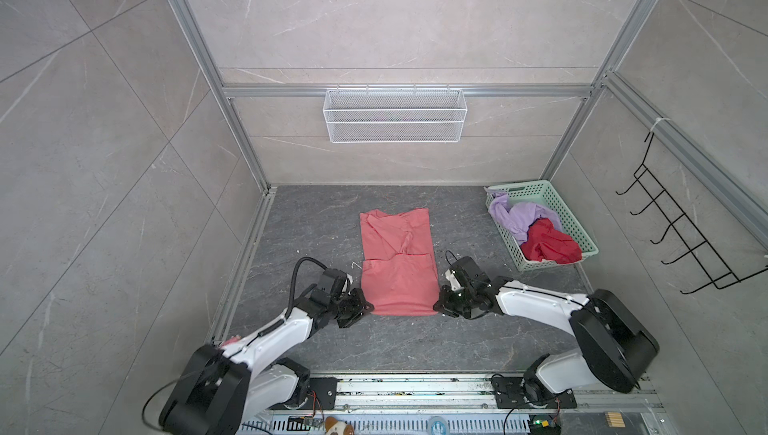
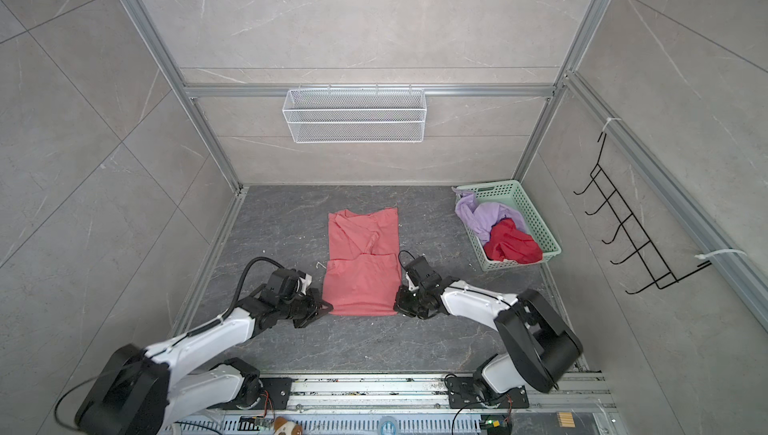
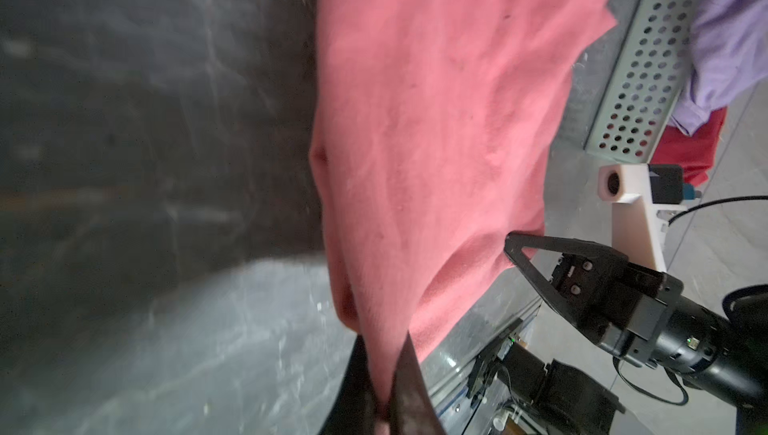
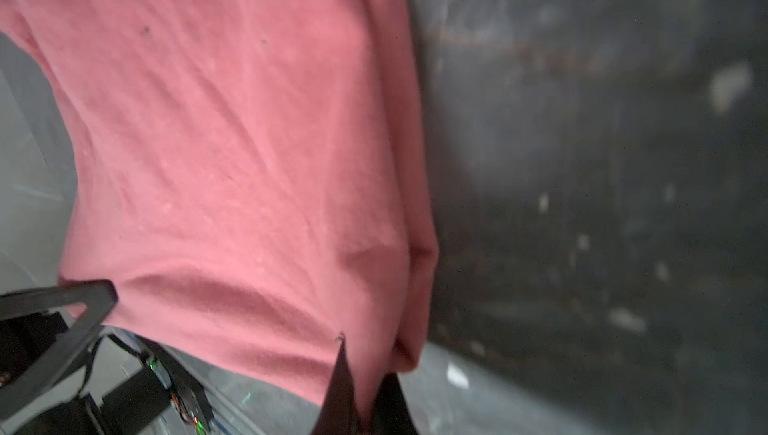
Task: Fold and stack the t-shirts
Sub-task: 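Fold the near edge over again away from the robot with both grippers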
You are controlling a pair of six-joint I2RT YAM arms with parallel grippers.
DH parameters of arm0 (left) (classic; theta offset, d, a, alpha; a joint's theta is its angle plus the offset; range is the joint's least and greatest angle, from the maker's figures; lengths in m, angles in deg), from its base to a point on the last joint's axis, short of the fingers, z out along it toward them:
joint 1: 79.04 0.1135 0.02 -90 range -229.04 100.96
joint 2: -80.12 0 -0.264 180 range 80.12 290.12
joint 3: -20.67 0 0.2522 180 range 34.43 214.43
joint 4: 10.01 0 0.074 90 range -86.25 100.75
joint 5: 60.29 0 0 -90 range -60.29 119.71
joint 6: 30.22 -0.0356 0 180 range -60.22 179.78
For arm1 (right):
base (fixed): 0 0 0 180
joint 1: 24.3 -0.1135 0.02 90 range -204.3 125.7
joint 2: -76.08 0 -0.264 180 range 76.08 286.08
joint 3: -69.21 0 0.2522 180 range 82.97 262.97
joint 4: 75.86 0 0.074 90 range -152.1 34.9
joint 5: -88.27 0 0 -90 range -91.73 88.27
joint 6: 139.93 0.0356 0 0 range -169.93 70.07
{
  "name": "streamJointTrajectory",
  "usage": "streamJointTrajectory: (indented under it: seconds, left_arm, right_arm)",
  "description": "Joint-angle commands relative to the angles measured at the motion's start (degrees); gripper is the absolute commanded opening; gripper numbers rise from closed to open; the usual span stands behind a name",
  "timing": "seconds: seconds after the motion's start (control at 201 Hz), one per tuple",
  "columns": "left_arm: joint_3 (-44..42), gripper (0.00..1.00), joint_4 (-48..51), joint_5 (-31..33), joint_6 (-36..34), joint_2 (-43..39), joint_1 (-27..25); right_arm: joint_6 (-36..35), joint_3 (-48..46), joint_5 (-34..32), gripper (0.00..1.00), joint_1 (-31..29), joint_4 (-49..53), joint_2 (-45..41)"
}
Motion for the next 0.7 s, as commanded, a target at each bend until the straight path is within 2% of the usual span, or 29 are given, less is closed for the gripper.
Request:
streamJointTrajectory:
  seconds: [0.0,0.105,0.209,0.478,0.692]
  left_arm:
    - [-1.2,0.0,13.4,6.6,5.5,-10.8,-1.8]
    - [0.6,0.0,17.1,8.2,6.7,-17.8,-2.1]
    - [5.9,0.0,17.6,9.2,4.1,-16.7,-2.1]
    - [26.2,0.0,13.2,10.9,-10.5,4.0,-1.2]
    - [38.1,0.0,8.8,7.5,-16.8,19.2,4.4]
  right_arm:
    - [0.4,-1.5,-3.7,0.0,-2.3,11.5,-8.6]
    - [1.7,1.4,-5.2,0.0,-3.0,13.5,-14.3]
    - [2.0,6.2,-5.7,0.0,-3.0,12.2,-14.7]
    - [-0.8,21.0,-8.7,0.0,-2.7,7.5,-1.6]
    - [-1.7,31.9,-8.2,0.0,2.0,6.3,8.6]
